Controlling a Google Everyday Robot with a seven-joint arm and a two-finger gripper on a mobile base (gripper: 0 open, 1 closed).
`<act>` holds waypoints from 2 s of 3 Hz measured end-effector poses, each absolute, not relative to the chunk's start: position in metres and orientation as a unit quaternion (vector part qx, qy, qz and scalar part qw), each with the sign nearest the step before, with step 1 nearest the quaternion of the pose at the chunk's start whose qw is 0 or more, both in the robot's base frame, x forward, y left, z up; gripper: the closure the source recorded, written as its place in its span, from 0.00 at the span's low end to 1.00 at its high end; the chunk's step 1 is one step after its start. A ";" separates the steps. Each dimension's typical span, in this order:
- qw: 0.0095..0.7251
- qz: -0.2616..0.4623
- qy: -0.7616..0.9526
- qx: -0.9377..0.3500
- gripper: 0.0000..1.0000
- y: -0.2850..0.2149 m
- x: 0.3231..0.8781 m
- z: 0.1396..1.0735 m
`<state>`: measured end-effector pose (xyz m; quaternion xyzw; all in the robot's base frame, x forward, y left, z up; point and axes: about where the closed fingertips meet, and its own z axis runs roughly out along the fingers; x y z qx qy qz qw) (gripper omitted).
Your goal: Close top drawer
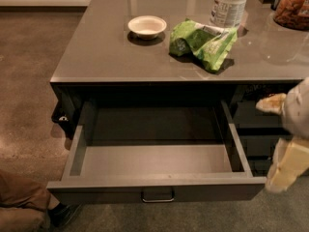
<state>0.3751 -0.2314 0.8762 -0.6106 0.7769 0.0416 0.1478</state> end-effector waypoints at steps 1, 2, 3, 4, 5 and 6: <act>0.148 0.084 0.767 -0.619 0.08 -0.223 0.351 0.828; 0.155 0.107 0.757 -0.625 0.26 -0.211 0.328 0.788; 0.152 0.110 0.757 -0.626 0.50 -0.210 0.323 0.781; 0.152 0.110 0.757 -0.626 0.73 -0.210 0.323 0.781; 0.138 0.125 0.756 -0.627 0.96 -0.210 0.318 0.757; 0.119 0.148 0.758 -0.624 1.00 -0.208 0.310 0.713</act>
Offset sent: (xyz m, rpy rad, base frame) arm -0.0760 0.0355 -0.1427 0.1657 0.0827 0.0957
